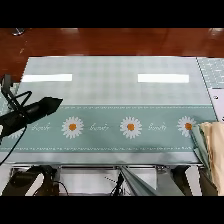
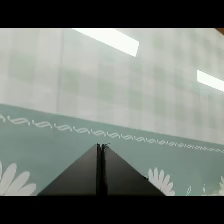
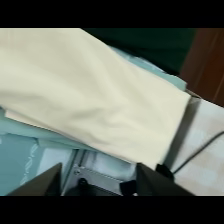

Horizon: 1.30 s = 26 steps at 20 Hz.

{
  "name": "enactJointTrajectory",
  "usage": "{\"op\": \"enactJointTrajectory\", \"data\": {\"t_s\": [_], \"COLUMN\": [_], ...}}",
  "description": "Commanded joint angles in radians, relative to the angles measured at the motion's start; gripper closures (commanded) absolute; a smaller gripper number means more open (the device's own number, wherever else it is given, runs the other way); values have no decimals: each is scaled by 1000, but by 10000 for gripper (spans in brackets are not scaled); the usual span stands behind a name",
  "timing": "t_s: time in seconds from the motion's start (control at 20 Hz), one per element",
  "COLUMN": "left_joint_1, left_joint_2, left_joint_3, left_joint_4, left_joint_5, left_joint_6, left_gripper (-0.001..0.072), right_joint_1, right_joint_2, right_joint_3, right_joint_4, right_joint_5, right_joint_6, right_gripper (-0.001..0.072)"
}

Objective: Fold the shirts.

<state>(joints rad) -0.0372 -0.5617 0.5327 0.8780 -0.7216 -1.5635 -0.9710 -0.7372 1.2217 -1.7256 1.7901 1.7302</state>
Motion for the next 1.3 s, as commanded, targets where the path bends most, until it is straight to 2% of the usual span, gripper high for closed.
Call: {"op": "enactJointTrajectory", "data": {"t_s": [0.0,0.05,0.1,0.15,0.2,0.3,0.4,0.45,0.55,0.6,0.65,0.75,0.95,1.25], "left_joint_1": [-1,-1,-1,-8,-31,-115,-227,-278,-339,-352,-351,-321,-257,-256], "left_joint_2": [-109,-166,-225,-289,-356,-476,-565,-591,-614,-618,-618,-618,-617,-618], "left_joint_3": [111,187,273,373,488,702,848,873,831,778,724,647,630,630], "left_joint_4": [-37,-77,-119,-160,-182,-167,-31,97,365,479,547,623,622,622], "left_joint_5": [51,12,-39,-90,-134,-179,-201,-225,-319,-354,-369,-389,-373,-367], "left_joint_6": [54,114,158,188,203,219,199,113,-74,-136,-152,-152,-152,-152], "left_gripper": [685,686,686,686,686,687,687,687,687,686,686,685,685,685], "right_joint_1": [-3,-3,25,99,219,513,851,988,1203,1262,1278,1251,1198,1198], "right_joint_2": [-79,-111,-137,-161,-180,-209,-271,-311,-401,-449,-494,-580,-619,-618], "right_joint_3": [44,68,85,105,126,134,134,130,78,37,5,-14,-14,-14], "right_joint_4": [387,600,772,881,909,822,575,430,107,-16,-60,-48,-24,-34], "right_joint_5": [-129,-198,-285,-386,-486,-653,-722,-714,-677,-671,-669,-644,-631,-610], "right_joint_6": [3,-28,-33,-51,-88,-132,-145,-131,54,135,167,183,182,180], "right_gripper": [556,688,688,688,689,688,688,688,688,688,688,688,688,688]}}
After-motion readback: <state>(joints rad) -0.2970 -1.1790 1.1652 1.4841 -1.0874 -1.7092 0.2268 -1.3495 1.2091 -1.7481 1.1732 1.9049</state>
